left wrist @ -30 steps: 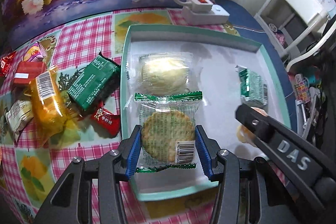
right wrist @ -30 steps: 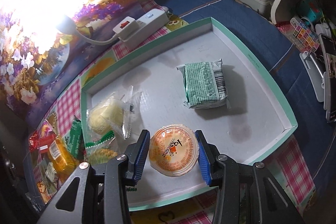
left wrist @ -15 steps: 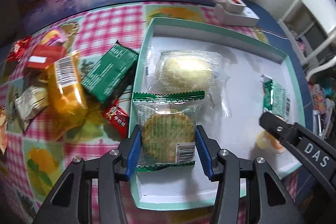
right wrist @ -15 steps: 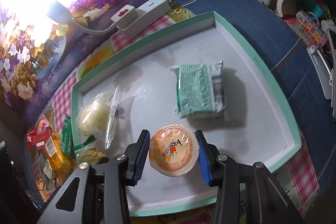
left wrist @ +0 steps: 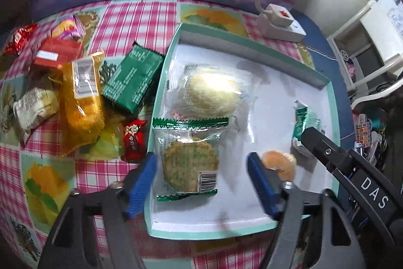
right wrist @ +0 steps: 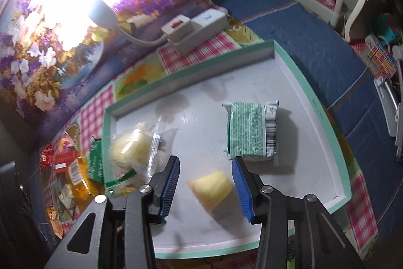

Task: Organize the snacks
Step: 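Open the right gripper to drop the pudding cup while the left releases the cracker pack, then move both tools back over the snack pile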

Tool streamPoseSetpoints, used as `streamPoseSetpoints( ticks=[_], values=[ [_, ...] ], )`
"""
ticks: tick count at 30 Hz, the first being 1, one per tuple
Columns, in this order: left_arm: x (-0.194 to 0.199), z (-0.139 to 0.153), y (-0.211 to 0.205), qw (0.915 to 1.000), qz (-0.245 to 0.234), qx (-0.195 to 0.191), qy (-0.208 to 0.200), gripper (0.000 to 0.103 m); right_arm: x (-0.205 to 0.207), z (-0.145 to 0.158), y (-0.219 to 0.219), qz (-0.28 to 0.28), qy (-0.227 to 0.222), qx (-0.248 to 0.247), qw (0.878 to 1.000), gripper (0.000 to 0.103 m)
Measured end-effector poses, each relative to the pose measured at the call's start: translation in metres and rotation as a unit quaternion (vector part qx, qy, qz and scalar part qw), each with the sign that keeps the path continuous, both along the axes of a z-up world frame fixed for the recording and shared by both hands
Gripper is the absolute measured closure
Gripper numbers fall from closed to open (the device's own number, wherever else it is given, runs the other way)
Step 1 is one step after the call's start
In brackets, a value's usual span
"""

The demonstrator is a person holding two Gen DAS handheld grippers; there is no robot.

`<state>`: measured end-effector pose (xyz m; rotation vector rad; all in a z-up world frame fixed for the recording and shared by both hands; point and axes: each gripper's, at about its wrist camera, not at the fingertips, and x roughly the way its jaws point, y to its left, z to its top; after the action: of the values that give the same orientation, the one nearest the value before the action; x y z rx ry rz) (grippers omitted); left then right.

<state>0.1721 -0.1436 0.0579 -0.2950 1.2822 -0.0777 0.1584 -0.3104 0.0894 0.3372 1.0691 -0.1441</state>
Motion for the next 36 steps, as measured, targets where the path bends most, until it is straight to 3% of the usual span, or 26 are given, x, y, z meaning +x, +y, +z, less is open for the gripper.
streamPoseSetpoints(
  ticks=[6, 12, 16, 19, 24, 28, 32, 36],
  values=[
    [-0.005, 0.025, 0.008, 0.9996, 0.011, 0.000, -0.026, 0.017, -0.004, 0.020, 0.001, 0.001, -0.025, -0.002, 1.000, 0.056],
    [-0.010, 0.040, 0.043, 0.9957, 0.069, 0.030, -0.053, 0.012, -0.007, 0.030, 0.004, 0.002, -0.035, -0.002, 0.999, 0.056],
    [-0.020, 0.046, 0.078, 0.9876, 0.127, 0.063, -0.067, 0.011, -0.008, 0.030, 0.011, 0.010, -0.032, -0.008, 0.999, 0.052],
    [-0.027, 0.051, 0.108, 0.9784, 0.172, 0.088, -0.073, 0.003, -0.007, 0.029, 0.023, 0.024, -0.030, -0.012, 0.999, 0.047],
    [-0.041, 0.053, 0.149, 0.9678, 0.207, 0.123, -0.072, 0.002, -0.004, 0.025, 0.056, 0.067, -0.024, -0.018, 0.997, 0.043],
    [-0.051, 0.051, 0.177, 0.9588, 0.240, 0.139, -0.063, 0.002, -0.002, 0.016, 0.083, 0.102, -0.014, -0.022, 0.994, 0.033],
    [-0.059, 0.051, 0.198, 0.9519, 0.262, 0.147, -0.061, 0.002, -0.001, 0.007, 0.109, 0.134, -0.004, -0.029, 0.991, 0.031],
    [-0.069, 0.048, 0.222, 0.9472, 0.283, 0.140, -0.054, 0.002, -0.001, -0.003, 0.130, 0.162, 0.008, -0.035, 0.986, 0.013]
  ],
)
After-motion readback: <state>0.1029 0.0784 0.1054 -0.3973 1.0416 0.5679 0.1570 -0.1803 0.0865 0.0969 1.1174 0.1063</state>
